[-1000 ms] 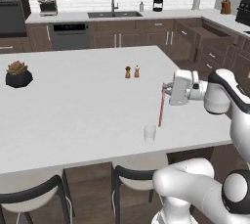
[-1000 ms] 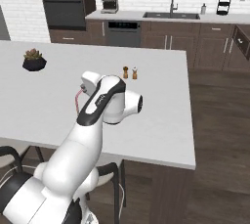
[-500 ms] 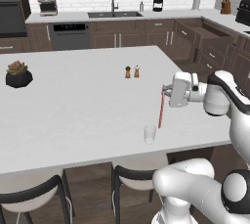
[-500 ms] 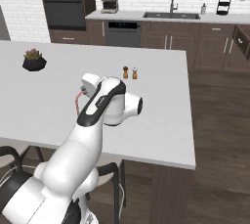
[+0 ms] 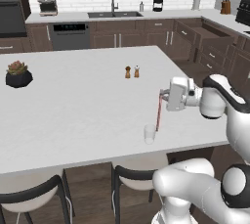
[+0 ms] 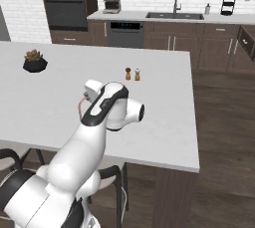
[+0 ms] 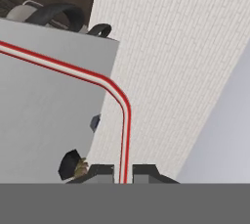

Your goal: Take a straw from the drawer in front and place it inside the glass cup on the dining counter.

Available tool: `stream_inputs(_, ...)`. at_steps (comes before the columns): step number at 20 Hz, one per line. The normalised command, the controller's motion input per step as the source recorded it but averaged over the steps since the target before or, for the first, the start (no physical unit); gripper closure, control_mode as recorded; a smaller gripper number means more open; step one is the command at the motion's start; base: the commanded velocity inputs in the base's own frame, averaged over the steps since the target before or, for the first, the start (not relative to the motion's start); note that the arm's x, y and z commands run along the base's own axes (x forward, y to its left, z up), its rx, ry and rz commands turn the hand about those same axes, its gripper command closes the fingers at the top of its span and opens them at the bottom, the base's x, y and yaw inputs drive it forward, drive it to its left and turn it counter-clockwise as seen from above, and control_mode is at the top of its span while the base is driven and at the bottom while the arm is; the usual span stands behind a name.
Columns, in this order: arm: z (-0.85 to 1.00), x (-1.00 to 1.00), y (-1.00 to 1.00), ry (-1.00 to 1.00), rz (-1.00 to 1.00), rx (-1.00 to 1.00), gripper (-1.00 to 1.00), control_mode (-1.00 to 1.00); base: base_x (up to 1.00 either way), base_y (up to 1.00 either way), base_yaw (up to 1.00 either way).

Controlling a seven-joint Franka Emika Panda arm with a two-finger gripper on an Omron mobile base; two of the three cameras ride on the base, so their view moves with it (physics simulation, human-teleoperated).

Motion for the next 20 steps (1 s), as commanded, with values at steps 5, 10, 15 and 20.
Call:
stream_inputs(5,-0.16,0.31,0.00,0.00,0.00,0.00,1.00,-1.00,0.00,0.00,0.00)
stream_inputs(10,-0.24,0.20,0.00,0.00,0.00,0.00,1.00,-1.00,0.00,0.00,0.00)
stream_inputs(15,-0.32,0.13,0.00,0.00,0.01,0.00,1.00,-1.00,0.00,0.00,0.00)
stream_inputs(20,-0.29,0.10,0.00,0.00,0.02,0.00,1.00,-1.00,0.00,0.00,0.00)
